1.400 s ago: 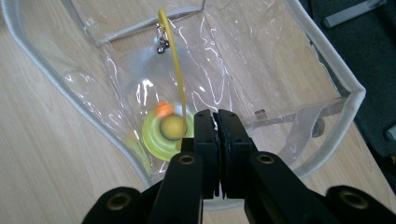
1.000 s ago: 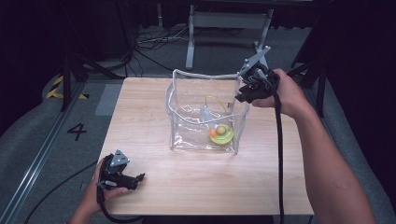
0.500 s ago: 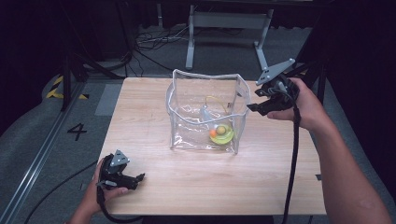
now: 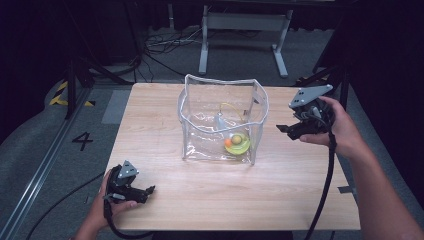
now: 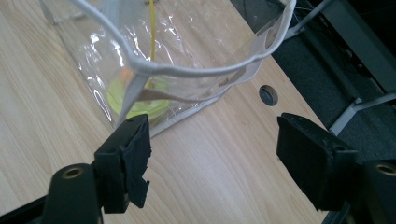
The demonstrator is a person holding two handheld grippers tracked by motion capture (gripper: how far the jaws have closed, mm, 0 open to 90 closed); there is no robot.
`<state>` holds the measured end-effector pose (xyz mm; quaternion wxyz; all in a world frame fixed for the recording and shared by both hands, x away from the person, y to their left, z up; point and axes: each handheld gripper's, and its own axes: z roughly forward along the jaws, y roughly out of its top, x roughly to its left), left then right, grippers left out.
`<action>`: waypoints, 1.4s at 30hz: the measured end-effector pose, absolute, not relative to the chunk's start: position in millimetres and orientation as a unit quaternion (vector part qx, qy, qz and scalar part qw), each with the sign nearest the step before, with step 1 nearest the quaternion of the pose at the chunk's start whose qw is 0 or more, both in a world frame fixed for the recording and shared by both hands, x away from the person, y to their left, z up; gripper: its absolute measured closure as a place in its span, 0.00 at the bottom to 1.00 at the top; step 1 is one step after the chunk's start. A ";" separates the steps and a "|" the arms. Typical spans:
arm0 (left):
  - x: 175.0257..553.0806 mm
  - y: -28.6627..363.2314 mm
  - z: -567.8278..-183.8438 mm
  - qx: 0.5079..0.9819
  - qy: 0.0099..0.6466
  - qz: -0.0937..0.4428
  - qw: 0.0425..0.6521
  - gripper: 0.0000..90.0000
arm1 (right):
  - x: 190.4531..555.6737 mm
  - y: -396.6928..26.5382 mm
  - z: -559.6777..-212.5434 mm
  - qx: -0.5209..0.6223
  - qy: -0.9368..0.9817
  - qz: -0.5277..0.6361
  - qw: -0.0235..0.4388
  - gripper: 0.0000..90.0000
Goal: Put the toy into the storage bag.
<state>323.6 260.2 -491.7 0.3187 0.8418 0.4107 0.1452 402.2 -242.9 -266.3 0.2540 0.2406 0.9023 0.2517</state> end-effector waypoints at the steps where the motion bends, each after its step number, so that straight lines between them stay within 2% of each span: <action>1: 323.4 260.0 -491.9 0.841 0.412 0.143 0.320 0.01 | 400.6 -244.6 -269.6 0.241 0.901 0.248 0.261 0.27; 9: 323.6 260.1 -491.7 0.842 0.411 0.145 0.319 0.01 | 391.2 -256.6 -291.5 0.242 0.902 0.249 0.256 0.24; 20: 323.2 259.6 -492.0 0.840 0.414 0.142 0.320 0.01 | 377.9 -276.3 -341.0 0.259 0.896 0.233 0.276 0.21; 31: 323.5 259.9 -491.8 0.841 0.412 0.146 0.319 0.01 | 367.7 -297.3 -395.5 0.299 0.886 0.232 0.267 0.21; 42: 323.3 259.6 -491.9 0.840 0.414 0.144 0.319 0.01 | 350.5 -321.9 -431.6 0.329 0.873 0.256 0.254 0.21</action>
